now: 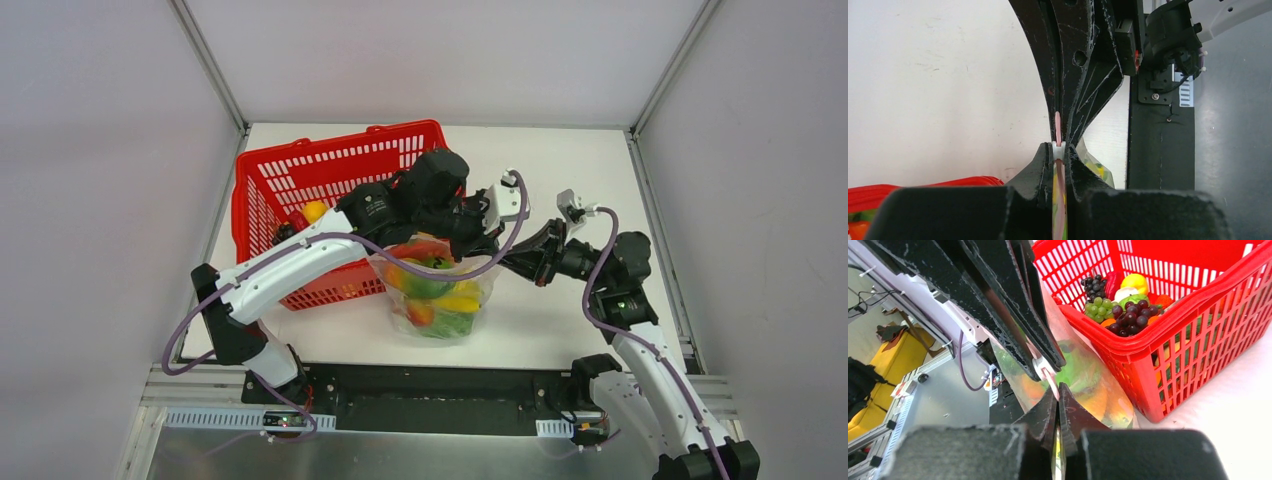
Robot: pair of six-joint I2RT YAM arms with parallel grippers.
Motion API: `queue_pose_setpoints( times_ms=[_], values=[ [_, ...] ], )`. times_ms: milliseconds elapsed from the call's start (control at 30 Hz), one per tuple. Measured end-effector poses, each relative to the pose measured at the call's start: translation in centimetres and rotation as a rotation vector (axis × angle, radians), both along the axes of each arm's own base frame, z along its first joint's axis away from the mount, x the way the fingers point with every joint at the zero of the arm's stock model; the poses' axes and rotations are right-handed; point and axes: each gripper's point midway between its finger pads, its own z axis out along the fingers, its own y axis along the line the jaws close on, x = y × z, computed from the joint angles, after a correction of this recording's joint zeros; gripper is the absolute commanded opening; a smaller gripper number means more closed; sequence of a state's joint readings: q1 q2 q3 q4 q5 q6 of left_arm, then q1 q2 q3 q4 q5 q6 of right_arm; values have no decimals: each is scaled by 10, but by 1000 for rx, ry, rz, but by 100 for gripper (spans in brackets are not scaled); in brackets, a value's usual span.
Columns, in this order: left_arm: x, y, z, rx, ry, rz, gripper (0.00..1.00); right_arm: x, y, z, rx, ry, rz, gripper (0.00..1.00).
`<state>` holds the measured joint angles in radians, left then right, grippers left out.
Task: Place the food in the zip-top bag and seal the zipper
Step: Zip the zipper food storage bag at the center of the board.
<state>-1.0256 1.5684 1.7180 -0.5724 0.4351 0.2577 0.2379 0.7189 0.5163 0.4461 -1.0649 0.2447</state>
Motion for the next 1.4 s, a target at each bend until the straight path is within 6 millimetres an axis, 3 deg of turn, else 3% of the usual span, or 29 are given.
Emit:
queue_pose_setpoints(
  times_ms=[500,1400],
  values=[
    [9,8,0,21,-51,10,0,9,-5,6,28,20,-108,0],
    [16,86,-9,42,-106,167,0,8,-9,5,21,33,-155,0]
  ],
)
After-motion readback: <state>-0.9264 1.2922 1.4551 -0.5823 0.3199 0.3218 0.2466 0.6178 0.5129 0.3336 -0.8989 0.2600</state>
